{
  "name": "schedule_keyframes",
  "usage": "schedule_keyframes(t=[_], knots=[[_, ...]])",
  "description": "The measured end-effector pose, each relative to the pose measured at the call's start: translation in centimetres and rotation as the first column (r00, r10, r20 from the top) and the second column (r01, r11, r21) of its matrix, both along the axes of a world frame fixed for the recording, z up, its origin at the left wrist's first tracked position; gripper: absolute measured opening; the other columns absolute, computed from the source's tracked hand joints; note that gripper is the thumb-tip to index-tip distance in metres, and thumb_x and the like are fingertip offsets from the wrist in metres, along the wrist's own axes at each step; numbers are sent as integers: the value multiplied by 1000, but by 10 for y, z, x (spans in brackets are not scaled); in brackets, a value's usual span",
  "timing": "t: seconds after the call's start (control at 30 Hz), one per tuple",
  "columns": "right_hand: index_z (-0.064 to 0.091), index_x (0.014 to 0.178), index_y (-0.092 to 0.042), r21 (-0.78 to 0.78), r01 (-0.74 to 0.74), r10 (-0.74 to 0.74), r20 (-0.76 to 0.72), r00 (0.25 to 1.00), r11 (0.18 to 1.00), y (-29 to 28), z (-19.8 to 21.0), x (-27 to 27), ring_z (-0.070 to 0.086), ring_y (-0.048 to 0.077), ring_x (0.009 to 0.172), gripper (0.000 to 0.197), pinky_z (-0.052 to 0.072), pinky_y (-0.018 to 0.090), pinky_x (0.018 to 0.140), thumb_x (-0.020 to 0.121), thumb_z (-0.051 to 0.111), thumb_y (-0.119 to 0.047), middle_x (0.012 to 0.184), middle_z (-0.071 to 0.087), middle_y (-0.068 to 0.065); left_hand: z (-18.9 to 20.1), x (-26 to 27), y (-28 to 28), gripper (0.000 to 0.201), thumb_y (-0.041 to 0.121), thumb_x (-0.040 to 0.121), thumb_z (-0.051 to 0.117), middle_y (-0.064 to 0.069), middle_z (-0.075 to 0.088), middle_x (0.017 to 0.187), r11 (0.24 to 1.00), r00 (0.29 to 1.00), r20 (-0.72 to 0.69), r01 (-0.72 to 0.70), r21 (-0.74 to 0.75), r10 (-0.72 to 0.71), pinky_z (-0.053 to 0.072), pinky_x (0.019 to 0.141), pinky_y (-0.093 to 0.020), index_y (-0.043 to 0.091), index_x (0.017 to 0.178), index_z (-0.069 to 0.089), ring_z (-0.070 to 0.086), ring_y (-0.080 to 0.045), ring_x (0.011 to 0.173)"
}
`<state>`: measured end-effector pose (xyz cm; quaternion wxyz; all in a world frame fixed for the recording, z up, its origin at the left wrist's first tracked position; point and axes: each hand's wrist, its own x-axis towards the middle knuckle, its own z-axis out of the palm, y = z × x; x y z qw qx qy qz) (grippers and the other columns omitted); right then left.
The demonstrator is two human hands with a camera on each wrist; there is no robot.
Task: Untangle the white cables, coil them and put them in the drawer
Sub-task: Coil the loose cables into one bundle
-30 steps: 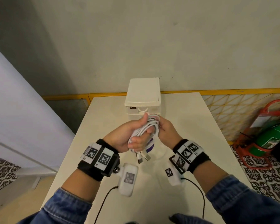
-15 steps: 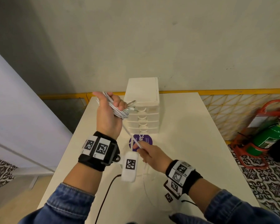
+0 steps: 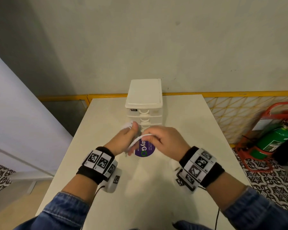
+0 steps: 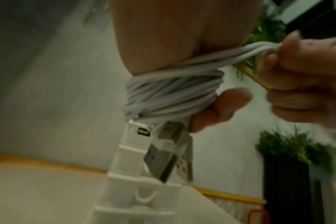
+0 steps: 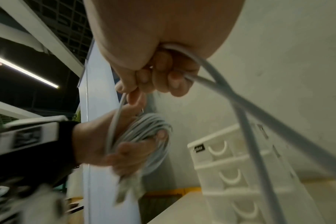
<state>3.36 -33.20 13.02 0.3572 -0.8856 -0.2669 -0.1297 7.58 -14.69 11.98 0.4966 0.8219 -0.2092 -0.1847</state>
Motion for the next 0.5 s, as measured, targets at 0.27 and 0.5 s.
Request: schedule_keyframes(t=[0.27, 0.5], knots=[[68, 110, -16, 285, 60, -36, -88, 995, 957, -12, -22, 30, 60, -6, 92, 24, 44, 11, 85, 91, 54, -11, 100, 66, -11, 10, -22, -18, 72, 75, 84, 35, 0, 45, 41, 705, 736, -387, 171, -688, -556, 30, 33, -17, 4, 82, 51, 39, -10, 27], [56, 126, -14, 203, 109, -57, -250, 967, 973, 0, -67, 13, 55, -15, 86, 35, 42, 13, 79, 95, 41, -18, 99, 61, -23, 38, -10, -21, 71, 65, 91, 13, 2, 46, 43, 354, 831, -238, -53, -934, -502, 27, 37, -22, 6, 80, 52, 43, -8, 31]])
